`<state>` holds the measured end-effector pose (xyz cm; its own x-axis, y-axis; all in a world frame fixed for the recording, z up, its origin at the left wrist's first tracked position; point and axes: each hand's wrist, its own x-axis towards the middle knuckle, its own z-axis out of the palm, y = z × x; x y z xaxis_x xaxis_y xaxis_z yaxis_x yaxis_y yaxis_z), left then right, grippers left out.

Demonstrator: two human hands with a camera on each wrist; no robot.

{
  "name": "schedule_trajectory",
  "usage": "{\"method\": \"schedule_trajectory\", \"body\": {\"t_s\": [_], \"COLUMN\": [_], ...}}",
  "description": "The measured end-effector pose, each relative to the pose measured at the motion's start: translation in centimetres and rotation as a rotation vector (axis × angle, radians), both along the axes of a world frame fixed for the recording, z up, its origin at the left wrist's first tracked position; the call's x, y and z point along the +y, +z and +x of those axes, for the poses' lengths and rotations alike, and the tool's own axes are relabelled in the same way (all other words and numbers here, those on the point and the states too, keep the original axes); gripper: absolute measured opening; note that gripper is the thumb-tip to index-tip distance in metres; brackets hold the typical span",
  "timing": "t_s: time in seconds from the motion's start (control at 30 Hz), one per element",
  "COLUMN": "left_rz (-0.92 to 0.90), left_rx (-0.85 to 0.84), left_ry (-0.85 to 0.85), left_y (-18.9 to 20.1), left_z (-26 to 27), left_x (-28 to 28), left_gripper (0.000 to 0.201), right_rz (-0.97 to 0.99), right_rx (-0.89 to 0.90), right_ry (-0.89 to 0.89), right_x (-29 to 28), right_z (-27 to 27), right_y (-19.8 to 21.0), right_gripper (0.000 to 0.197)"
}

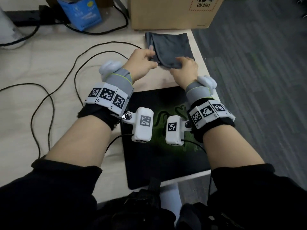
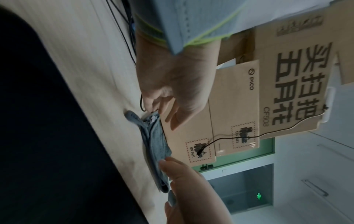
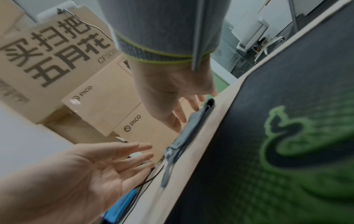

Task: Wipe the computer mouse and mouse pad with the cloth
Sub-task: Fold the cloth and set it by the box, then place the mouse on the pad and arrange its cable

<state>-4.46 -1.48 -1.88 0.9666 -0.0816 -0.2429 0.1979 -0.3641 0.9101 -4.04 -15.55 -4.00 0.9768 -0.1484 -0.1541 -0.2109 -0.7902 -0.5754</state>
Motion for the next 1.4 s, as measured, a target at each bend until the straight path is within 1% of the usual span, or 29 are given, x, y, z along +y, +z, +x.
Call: {"method": "schedule_trajectory", "body": {"t_s": [0.07, 0.13, 0.3, 0.4, 0.47, 0.5, 0.57, 0.6, 0.63, 0.7, 0.73, 0.77, 0.83, 0.87, 0.9, 0.97, 1.0, 1.03, 1.13, 1.2, 1.23, 1.33, 1.4], "left_rz": [0.026, 0.036, 0.054, 0.045, 0.072, 0.109, 0.252, 0.355, 0.481, 0.707, 0.786, 0.849, 0.905, 0.904, 0.879, 0.788, 0.739, 0.675, 0.473, 0.389, 0.355, 0.258, 0.186], "left_rx": [-0.026, -0.043, -0.080, -0.123, -0.131, -0.143, -0.139, -0.092, -0.007, 0.201, 0.275, 0.307, 0.326, 0.320, 0.312, 0.273, 0.238, 0.208, 0.153, 0.086, 0.056, 0.003, -0.028], "left_ry": [0.004, 0.006, 0.021, 0.092, 0.156, 0.210, 0.335, 0.381, 0.379, 0.253, 0.174, 0.104, 0.050, 0.071, 0.123, 0.242, 0.274, 0.291, 0.299, 0.306, 0.301, 0.272, 0.241], "left_y": [0.4, 0.8, 1.0, 0.6, 0.6, 0.3, -0.1, -0.1, -0.2, -0.3, -0.2, -0.1, -0.7, -1.0, -1.5, -2.1, -2.4, -2.4, -1.9, -1.3, -1.1, 0.0, 0.4], "left_z": [-1.3, -4.1, -9.8, -13.9, -15.5, -16.9, -18.7, -19.4, -20.7, -22.7, -23.5, -24.3, -25.0, -25.1, -25.0, -24.8, -24.5, -24.3, -23.8, -23.0, -22.5, -20.9, -19.8], "left_x": [0.5, 1.5, 4.2, 6.8, 8.0, 9.1, 11.2, 12.1, 13.4, 15.2, 15.5, 15.7, 15.8, 16.0, 16.3, 16.4, 16.3, 16.2, 14.8, 13.2, 12.3, 9.1, 6.6], "left_gripper": [0.047, 0.044, 0.041, 0.040, 0.039, 0.040, 0.044, 0.052, 0.064, 0.092, 0.099, 0.098, 0.081, 0.077, 0.078, 0.080, 0.076, 0.069, 0.036, 0.021, 0.017, 0.009, 0.008], "right_rz": [0.059, 0.108, 0.179, 0.216, 0.241, 0.258, 0.303, 0.315, 0.316, 0.296, 0.288, 0.280, 0.262, 0.255, 0.252, 0.240, 0.228, 0.215, 0.217, 0.249, 0.259, 0.191, 0.133], "right_rx": [0.007, 0.008, 0.021, -0.007, -0.006, 0.004, 0.068, 0.116, 0.152, 0.198, 0.212, 0.223, 0.241, 0.244, 0.248, 0.269, 0.280, 0.285, 0.237, 0.170, 0.128, -0.008, -0.073], "right_ry": [0.011, 0.030, 0.125, 0.208, 0.235, 0.265, 0.347, 0.391, 0.435, 0.494, 0.503, 0.514, 0.534, 0.546, 0.561, 0.618, 0.655, 0.691, 0.727, 0.701, 0.680, 0.596, 0.517], "right_x": [0.7, 1.6, 4.3, 6.8, 8.1, 9.2, 11.0, 11.7, 12.6, 13.9, 14.3, 14.7, 15.1, 15.4, 15.5, 15.7, 15.7, 15.7, 15.3, 14.6, 14.0, 11.7, 9.8], "right_z": [-1.6, -4.3, -10.2, -14.3, -15.8, -17.1, -19.0, -19.7, -20.7, -22.0, -22.3, -22.8, -23.5, -23.8, -24.1, -24.5, -24.7, -24.9, -25.2, -25.0, -24.8, -23.9, -23.2], "right_y": [0.5, 0.9, 2.0, 2.2, 2.5, 2.3, 2.2, 2.3, 2.1, 1.6, 1.4, 1.3, 1.0, 0.9, 0.9, 1.1, 1.2, 1.3, 1.9, 2.4, 2.6, 2.8, 2.6], "right_gripper": [0.048, 0.043, 0.036, 0.034, 0.033, 0.032, 0.033, 0.034, 0.035, 0.037, 0.037, 0.038, 0.038, 0.039, 0.041, 0.047, 0.052, 0.057, 0.077, 0.087, 0.091, 0.107, 0.116]}}
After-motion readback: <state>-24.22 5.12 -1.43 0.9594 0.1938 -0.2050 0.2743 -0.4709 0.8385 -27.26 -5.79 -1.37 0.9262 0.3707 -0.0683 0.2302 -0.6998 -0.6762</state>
